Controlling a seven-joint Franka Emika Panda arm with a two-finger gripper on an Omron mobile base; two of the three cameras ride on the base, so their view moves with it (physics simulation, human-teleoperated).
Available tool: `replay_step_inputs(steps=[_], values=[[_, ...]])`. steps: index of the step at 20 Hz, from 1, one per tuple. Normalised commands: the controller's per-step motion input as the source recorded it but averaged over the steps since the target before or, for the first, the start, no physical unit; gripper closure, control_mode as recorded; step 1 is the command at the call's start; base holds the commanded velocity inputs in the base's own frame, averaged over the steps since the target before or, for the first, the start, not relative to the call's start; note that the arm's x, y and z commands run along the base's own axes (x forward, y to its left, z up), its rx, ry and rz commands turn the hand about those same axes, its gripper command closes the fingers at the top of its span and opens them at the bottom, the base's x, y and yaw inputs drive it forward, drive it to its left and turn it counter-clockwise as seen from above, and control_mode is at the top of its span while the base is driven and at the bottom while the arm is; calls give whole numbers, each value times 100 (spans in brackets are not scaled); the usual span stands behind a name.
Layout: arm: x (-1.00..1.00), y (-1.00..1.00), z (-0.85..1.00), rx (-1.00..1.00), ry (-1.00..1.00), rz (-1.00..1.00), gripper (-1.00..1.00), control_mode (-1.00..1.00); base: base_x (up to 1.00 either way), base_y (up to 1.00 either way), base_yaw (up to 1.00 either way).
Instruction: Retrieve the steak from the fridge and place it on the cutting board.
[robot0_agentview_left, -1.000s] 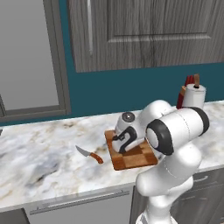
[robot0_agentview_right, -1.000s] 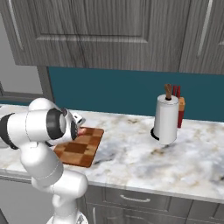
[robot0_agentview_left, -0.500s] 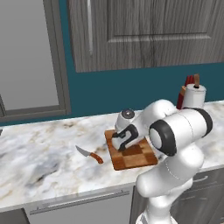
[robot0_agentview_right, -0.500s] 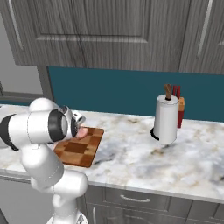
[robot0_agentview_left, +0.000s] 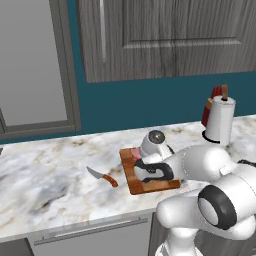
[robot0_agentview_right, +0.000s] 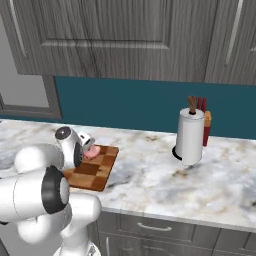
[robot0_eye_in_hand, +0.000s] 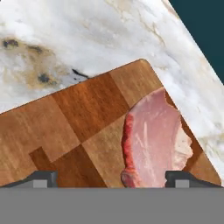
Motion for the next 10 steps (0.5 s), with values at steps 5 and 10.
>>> replay_step_inputs(steps=[5,10], values=[[-38,-25,82,0,0,-5,-100,-100,0,0,0],[-45,-30,64,0,-1,-8,-100,-100,0,0,0]])
